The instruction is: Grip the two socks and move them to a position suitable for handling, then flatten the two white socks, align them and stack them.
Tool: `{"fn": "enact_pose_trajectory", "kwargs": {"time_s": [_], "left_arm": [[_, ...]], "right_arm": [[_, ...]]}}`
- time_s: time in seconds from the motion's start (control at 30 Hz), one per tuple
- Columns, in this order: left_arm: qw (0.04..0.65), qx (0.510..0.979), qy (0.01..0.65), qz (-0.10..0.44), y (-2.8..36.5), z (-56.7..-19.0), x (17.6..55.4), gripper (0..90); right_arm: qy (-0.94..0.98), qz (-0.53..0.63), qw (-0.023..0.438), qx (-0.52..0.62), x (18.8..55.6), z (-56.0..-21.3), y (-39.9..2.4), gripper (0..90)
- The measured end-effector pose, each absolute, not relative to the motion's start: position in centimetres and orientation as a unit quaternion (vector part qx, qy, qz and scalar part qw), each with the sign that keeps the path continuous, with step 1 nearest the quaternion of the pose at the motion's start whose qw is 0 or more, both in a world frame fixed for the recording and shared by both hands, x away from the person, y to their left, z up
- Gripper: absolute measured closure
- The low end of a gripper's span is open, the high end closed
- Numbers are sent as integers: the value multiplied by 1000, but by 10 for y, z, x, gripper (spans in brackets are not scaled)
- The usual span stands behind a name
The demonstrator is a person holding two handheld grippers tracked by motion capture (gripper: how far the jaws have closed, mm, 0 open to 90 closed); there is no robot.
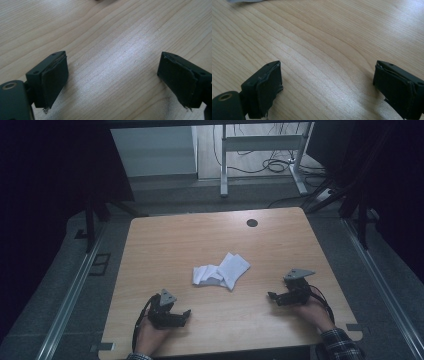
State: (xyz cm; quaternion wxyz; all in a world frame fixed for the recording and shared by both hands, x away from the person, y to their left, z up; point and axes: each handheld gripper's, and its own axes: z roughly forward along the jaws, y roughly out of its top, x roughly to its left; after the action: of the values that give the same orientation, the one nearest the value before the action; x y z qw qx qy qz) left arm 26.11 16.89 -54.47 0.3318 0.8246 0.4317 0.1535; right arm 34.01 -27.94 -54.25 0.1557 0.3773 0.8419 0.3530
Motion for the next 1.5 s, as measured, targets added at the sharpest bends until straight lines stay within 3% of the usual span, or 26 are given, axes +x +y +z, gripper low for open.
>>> {"fn": "enact_pose_trajectory", "kwargs": {"time_s": [1.5], "left_arm": [[332, 825, 431, 152, 169, -545, 262, 99]], "right_arm": [[855, 333, 138, 374, 341, -534, -268, 81]]}}
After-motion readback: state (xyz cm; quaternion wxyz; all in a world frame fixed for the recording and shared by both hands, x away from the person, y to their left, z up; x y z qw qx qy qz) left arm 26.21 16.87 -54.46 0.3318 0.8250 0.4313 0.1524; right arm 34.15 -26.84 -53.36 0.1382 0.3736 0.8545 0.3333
